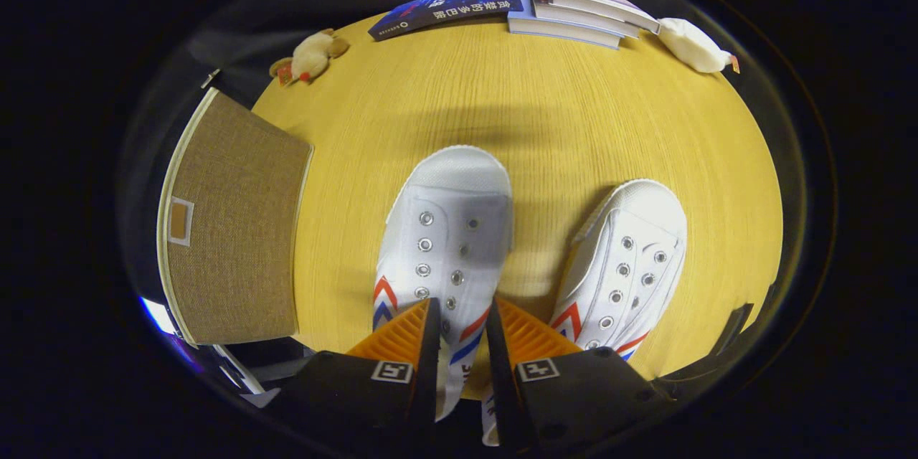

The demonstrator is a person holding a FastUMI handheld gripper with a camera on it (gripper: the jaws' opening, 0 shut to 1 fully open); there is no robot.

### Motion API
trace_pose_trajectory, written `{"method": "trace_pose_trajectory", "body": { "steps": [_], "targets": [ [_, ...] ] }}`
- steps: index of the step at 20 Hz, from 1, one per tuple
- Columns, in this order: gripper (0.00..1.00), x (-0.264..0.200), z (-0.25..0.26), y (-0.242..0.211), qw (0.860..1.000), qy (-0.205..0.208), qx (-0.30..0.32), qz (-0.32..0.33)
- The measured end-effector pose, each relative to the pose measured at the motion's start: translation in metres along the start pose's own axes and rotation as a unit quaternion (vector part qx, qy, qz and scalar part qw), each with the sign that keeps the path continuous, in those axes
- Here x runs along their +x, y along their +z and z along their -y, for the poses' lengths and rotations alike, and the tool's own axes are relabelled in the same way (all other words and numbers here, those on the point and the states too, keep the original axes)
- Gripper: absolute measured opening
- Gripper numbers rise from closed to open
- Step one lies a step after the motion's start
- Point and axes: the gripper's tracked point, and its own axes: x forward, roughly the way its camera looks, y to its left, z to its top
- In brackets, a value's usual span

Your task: Open the storage box then place both shoes into the box .Put the left shoe in first, then the right shoe, with the right side of both shoes facing outward in a uniform manner.

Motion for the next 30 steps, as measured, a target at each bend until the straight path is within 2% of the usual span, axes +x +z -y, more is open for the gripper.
{"method": "trace_pose_trajectory", "body": {
  "steps": [2, 5, 8, 11, 14, 17, 23, 25, 30],
  "targets": [
    [0.14, -0.002, -0.001, 0.000, 1.000, 0.011, 0.023, -0.001],
    [0.08, -0.014, -0.008, 0.005, 0.998, 0.032, 0.058, 0.020],
    [0.08, -0.040, -0.022, 0.022, 0.995, 0.050, 0.072, 0.039],
    [0.08, -0.075, -0.049, 0.045, 0.989, 0.088, 0.098, 0.063],
    [0.08, -0.111, -0.081, 0.066, 0.986, 0.105, 0.100, 0.081],
    [0.07, -0.137, -0.124, 0.082, 0.984, 0.127, 0.096, 0.080],
    [0.07, -0.158, -0.231, 0.090, 0.973, 0.211, 0.085, 0.043],
    [0.07, -0.150, -0.259, 0.086, 0.973, 0.215, 0.077, 0.027],
    [0.08, -0.108, -0.299, 0.065, 0.982, 0.177, 0.068, -0.017]
  ]
}}
